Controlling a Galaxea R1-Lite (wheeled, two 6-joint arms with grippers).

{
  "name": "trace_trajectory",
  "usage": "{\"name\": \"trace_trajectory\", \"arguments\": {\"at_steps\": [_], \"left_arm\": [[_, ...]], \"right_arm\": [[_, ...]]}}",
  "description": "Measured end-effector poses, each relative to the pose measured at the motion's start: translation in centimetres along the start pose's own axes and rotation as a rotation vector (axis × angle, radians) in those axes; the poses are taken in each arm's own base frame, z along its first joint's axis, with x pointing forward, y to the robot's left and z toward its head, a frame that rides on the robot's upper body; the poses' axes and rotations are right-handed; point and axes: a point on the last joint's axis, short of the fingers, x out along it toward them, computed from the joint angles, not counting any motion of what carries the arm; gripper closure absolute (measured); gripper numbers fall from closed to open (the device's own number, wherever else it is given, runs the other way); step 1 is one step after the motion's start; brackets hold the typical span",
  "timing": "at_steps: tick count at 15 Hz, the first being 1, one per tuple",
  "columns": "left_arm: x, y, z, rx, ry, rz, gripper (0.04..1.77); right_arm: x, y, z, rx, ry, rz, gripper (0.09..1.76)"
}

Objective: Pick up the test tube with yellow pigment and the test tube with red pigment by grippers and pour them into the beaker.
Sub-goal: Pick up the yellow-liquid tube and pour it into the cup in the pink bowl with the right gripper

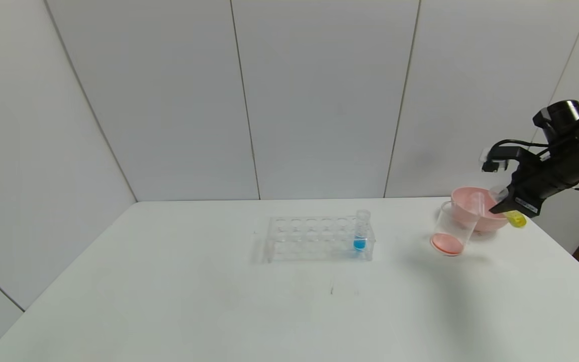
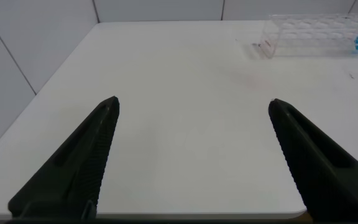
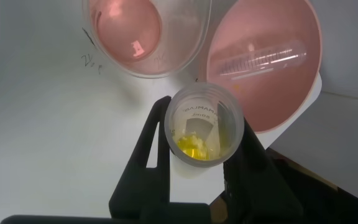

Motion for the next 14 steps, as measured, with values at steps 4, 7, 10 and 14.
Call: {"name": "trace_trajectory", "arguments": {"at_steps": [4,7,10,14], "left_arm": [[0.00,0.00,0.00,0.000,0.000,0.000,0.09],[0.00,0.00,0.00,0.000,0.000,0.000,0.09],[0.00,0.00,0.00,0.000,0.000,0.000,0.09],[0.00,0.00,0.00,0.000,0.000,0.000,0.09]], "right_arm": [[-0.01,0.37,0.50,-0.017,0.044,-0.021,1.30],[-0.08,0.66,0.93,-0.044,0.054,-0.025,1.30],[-0.38,0.82,1.11,-0.069,0.057,-0.026,1.30],[-0.94,1.15,1.15,-0.105,0.103,-0.033,1.30]]}}
